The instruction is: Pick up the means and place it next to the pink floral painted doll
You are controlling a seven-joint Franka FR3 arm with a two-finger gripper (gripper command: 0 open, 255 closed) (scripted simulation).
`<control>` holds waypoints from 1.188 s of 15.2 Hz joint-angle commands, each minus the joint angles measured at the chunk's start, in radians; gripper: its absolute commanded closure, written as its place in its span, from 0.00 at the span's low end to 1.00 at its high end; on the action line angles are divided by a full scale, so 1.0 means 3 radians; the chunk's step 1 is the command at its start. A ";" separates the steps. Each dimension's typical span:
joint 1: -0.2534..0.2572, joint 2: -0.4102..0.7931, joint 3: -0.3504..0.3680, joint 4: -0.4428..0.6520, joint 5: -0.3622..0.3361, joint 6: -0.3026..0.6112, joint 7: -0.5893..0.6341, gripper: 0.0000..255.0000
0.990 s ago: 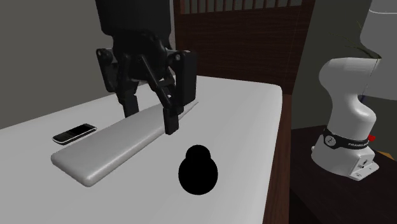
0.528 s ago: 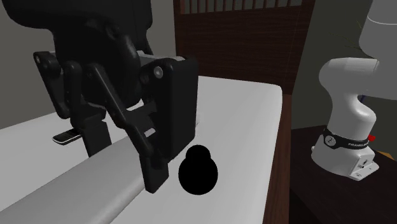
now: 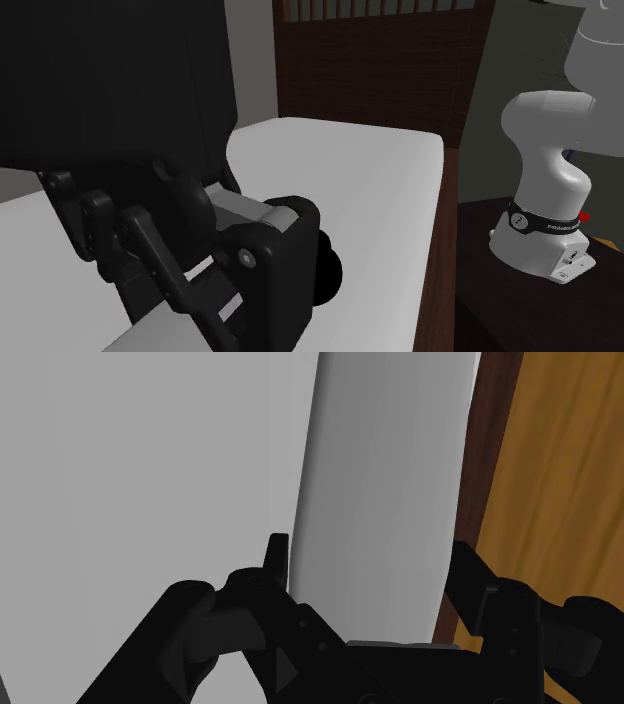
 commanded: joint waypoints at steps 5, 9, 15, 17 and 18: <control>0.0025 -0.0001 0.0004 -0.0276 0.0008 0.0274 -0.0026 1.00; 0.0038 0.0019 0.0011 -0.0426 0.0019 0.0441 -0.0040 1.00; 0.0048 0.0073 0.0025 -0.0611 0.0043 0.0676 -0.0062 1.00; 0.0049 0.0097 0.0031 -0.0663 0.0052 0.0751 -0.0069 1.00; 0.0050 0.0110 0.0034 -0.0687 0.0058 0.0788 -0.0073 1.00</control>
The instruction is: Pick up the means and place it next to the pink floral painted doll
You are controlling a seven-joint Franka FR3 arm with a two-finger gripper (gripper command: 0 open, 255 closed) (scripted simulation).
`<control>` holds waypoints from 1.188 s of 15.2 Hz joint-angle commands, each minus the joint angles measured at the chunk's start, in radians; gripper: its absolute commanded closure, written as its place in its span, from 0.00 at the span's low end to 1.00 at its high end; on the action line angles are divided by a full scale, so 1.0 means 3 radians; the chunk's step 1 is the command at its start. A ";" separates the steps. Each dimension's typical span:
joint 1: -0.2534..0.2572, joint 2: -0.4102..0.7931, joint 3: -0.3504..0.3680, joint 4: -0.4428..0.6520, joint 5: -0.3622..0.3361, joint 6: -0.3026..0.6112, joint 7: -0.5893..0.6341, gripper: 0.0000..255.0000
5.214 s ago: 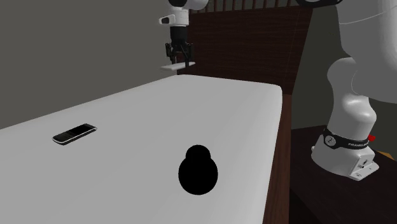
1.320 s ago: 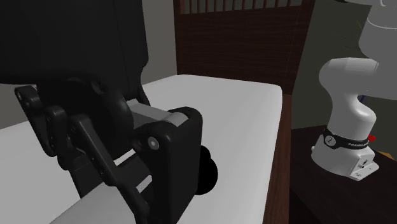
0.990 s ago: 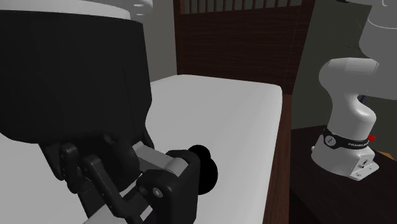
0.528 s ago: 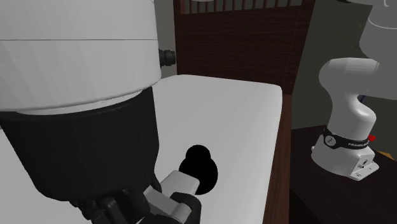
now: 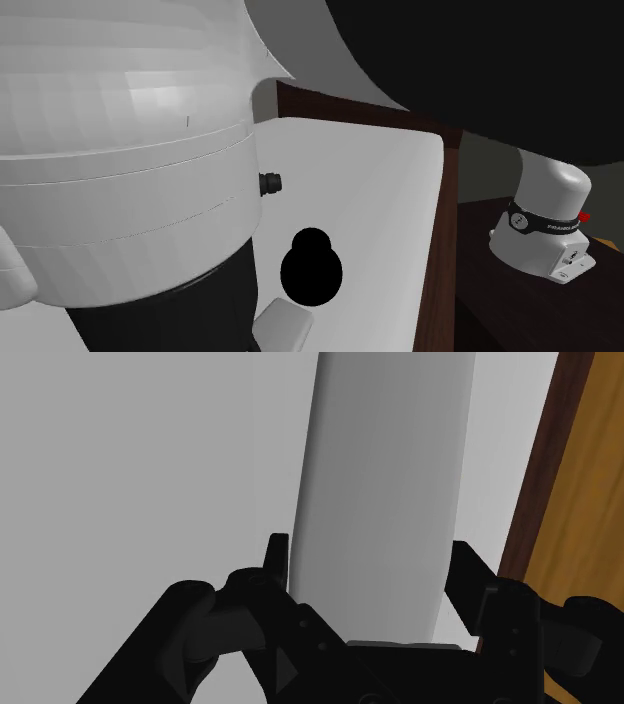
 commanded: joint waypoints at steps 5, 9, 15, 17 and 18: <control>0.0000 0.0083 0.0019 -0.0127 0.0031 0.0208 -0.0023 1.00; -0.0001 0.0084 0.0019 -0.0125 0.0032 0.0208 -0.0023 1.00; -0.0001 0.0083 0.0019 -0.0126 0.0032 0.0208 -0.0023 0.00; -0.0001 0.0083 0.0019 -0.0126 0.0032 0.0208 -0.0023 0.00; -0.0001 0.0083 0.0019 -0.0126 0.0032 0.0208 -0.0023 0.00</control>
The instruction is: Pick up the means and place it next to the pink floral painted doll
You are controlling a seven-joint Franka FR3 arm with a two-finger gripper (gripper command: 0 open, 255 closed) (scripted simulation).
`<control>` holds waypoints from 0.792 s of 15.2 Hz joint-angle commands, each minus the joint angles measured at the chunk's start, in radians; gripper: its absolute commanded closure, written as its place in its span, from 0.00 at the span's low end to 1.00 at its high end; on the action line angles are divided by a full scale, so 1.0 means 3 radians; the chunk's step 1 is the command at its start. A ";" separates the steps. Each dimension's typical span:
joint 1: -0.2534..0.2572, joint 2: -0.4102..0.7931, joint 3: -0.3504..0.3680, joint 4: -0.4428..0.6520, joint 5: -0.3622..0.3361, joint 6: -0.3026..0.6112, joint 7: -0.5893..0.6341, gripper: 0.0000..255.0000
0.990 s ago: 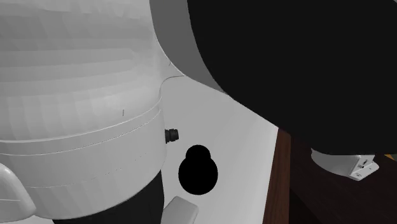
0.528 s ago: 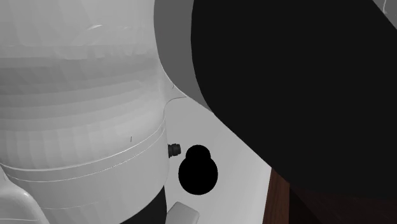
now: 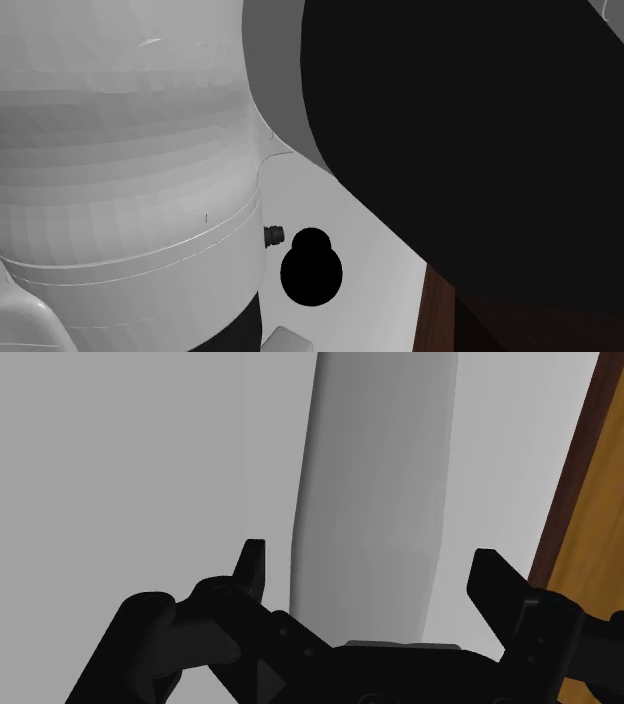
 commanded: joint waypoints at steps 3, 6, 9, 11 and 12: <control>-0.0002 -0.0106 -0.0025 0.0171 -0.0040 -0.0272 0.0028 0.00; -0.0005 -0.0129 -0.0030 0.0224 -0.0049 -0.0346 0.0035 0.00; -0.0005 -0.0128 -0.0030 0.0225 -0.0049 -0.0347 0.0035 0.00; -0.0005 -0.0128 -0.0030 0.0225 -0.0049 -0.0347 0.0035 0.00; -0.0005 -0.0128 -0.0030 0.0225 -0.0049 -0.0347 0.0035 0.00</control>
